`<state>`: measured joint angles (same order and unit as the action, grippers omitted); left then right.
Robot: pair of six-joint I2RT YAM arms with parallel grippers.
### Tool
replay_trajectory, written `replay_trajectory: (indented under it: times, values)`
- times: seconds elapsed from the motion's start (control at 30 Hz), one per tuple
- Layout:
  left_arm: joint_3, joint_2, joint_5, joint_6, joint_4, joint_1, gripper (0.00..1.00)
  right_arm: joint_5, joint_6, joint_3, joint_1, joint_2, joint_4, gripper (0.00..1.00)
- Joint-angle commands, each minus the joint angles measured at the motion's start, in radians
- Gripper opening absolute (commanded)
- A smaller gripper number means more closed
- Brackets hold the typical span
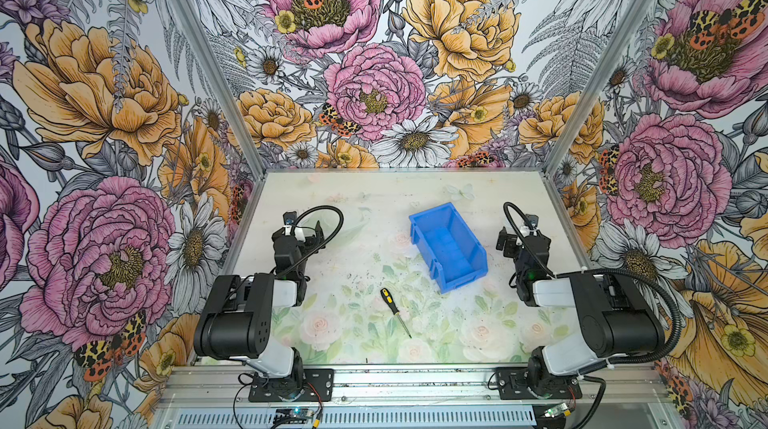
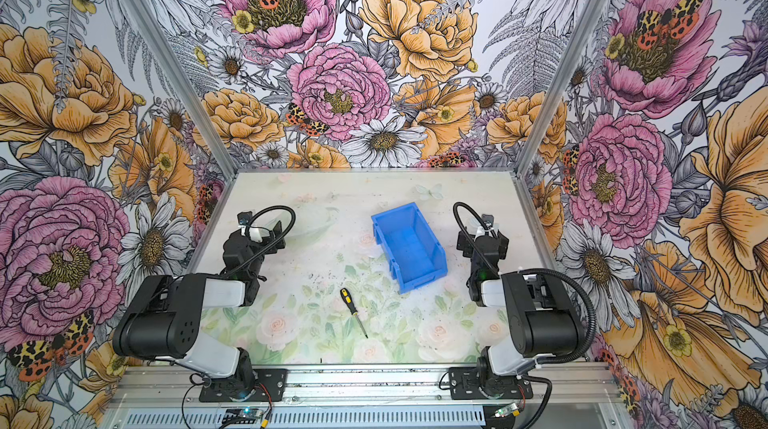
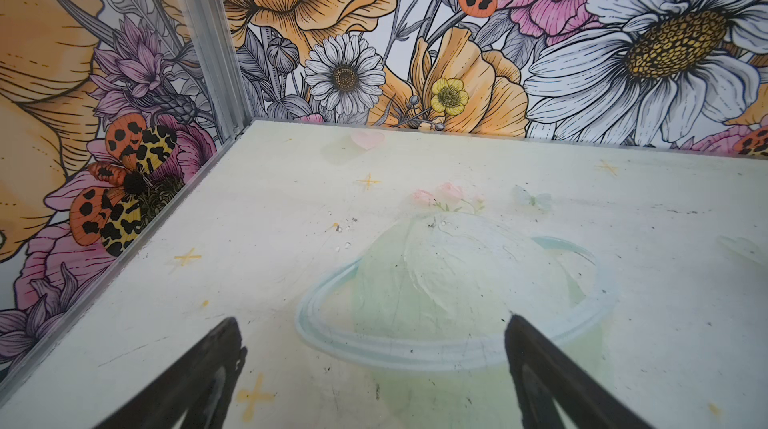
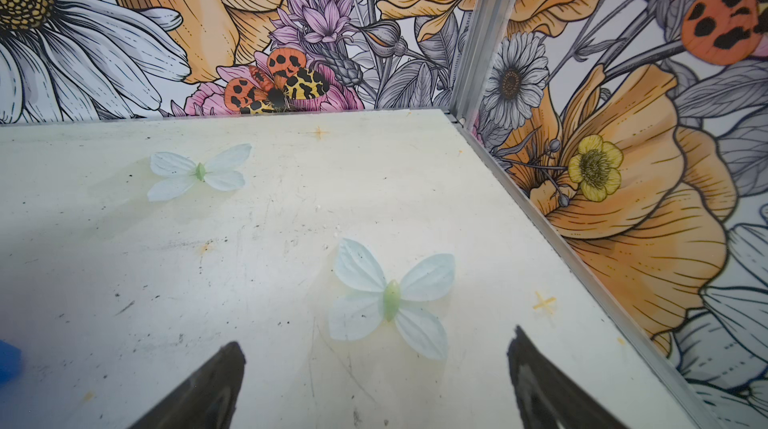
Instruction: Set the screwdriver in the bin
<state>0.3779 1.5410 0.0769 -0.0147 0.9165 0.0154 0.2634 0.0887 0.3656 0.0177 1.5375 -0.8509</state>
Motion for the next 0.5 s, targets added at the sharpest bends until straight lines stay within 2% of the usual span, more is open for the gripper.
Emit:
replay_trajectory:
  times: [0.0,0.33,0.4,0.47]
  values:
    - [0.005,0.007,-0.016,-0.002,0.007,-0.006,0.99,-0.013,0.014,0.017,-0.007,-0.003,-0.03,1.0]
    - [0.0,-0.004,-0.001,0.012,0.006,0.001,0.99,-0.011,0.013,0.011,-0.006,-0.007,-0.039,0.99]
    - [-0.002,-0.038,0.006,0.016,-0.02,0.001,0.99,0.015,0.014,0.032,0.0,-0.04,0.027,1.0]
    - [0.014,-0.097,0.017,0.02,-0.106,0.001,0.99,0.032,0.02,0.081,0.002,-0.094,0.17,0.99]
